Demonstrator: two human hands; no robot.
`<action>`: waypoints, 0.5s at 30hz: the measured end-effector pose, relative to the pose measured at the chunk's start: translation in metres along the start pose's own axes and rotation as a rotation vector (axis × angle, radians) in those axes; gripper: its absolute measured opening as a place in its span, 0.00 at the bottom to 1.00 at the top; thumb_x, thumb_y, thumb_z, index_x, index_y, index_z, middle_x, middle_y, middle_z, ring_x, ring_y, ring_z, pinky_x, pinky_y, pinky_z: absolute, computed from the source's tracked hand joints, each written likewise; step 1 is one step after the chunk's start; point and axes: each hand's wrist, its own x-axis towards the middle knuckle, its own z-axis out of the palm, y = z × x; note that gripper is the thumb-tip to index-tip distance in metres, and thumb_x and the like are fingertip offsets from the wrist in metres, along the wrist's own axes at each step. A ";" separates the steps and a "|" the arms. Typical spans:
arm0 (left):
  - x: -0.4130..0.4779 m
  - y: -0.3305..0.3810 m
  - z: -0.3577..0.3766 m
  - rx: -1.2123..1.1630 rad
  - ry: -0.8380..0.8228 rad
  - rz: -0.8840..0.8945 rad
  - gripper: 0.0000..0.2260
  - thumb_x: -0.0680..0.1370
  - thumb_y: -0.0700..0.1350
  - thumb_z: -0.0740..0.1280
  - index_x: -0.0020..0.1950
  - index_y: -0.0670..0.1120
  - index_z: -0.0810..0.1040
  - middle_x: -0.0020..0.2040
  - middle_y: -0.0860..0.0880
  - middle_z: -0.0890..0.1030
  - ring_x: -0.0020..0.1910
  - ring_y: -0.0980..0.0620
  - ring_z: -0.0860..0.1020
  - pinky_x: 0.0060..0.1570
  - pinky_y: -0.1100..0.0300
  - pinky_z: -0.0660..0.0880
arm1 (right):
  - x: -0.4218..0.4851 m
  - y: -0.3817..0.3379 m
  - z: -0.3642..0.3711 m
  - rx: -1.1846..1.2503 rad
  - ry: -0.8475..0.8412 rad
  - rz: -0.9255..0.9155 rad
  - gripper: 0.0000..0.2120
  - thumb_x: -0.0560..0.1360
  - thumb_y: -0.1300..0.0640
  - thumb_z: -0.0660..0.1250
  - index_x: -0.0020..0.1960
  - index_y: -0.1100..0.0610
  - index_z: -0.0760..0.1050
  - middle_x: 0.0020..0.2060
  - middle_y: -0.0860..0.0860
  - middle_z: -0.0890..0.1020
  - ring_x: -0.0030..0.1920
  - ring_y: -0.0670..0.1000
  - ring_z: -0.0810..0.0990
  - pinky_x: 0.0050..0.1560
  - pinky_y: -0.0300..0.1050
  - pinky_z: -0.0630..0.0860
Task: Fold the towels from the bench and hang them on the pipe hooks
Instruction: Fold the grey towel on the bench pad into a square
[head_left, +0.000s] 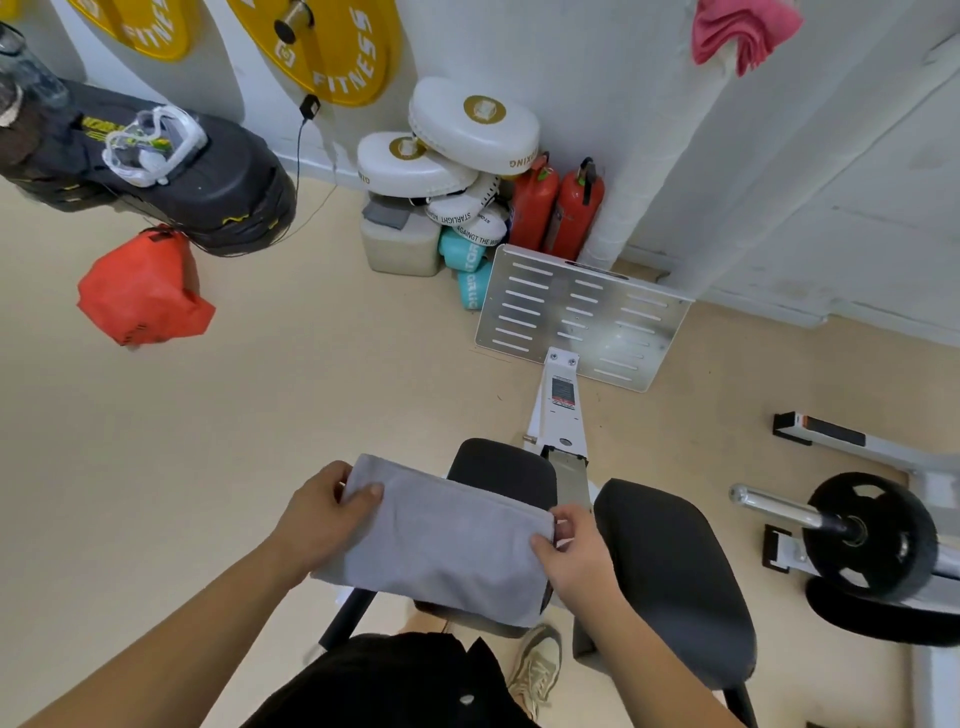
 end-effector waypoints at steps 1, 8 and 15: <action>-0.005 0.002 -0.003 0.000 0.031 0.018 0.09 0.78 0.54 0.70 0.46 0.50 0.77 0.41 0.48 0.82 0.41 0.46 0.79 0.43 0.51 0.75 | -0.001 -0.001 0.005 0.015 0.018 0.006 0.19 0.80 0.56 0.70 0.67 0.49 0.69 0.48 0.44 0.77 0.46 0.46 0.79 0.46 0.36 0.77; -0.041 0.051 0.041 0.055 -0.037 0.223 0.05 0.78 0.52 0.68 0.53 0.57 0.77 0.41 0.53 0.82 0.38 0.52 0.82 0.39 0.59 0.78 | -0.021 0.006 -0.006 0.121 -0.008 -0.062 0.23 0.82 0.59 0.66 0.74 0.44 0.67 0.65 0.41 0.76 0.62 0.47 0.78 0.56 0.37 0.75; -0.048 0.065 0.133 0.347 -0.137 0.360 0.09 0.79 0.48 0.64 0.59 0.55 0.77 0.44 0.55 0.81 0.43 0.56 0.81 0.49 0.60 0.81 | -0.046 0.030 -0.020 0.160 -0.234 -0.047 0.21 0.84 0.57 0.62 0.75 0.45 0.66 0.65 0.38 0.74 0.71 0.45 0.72 0.66 0.38 0.69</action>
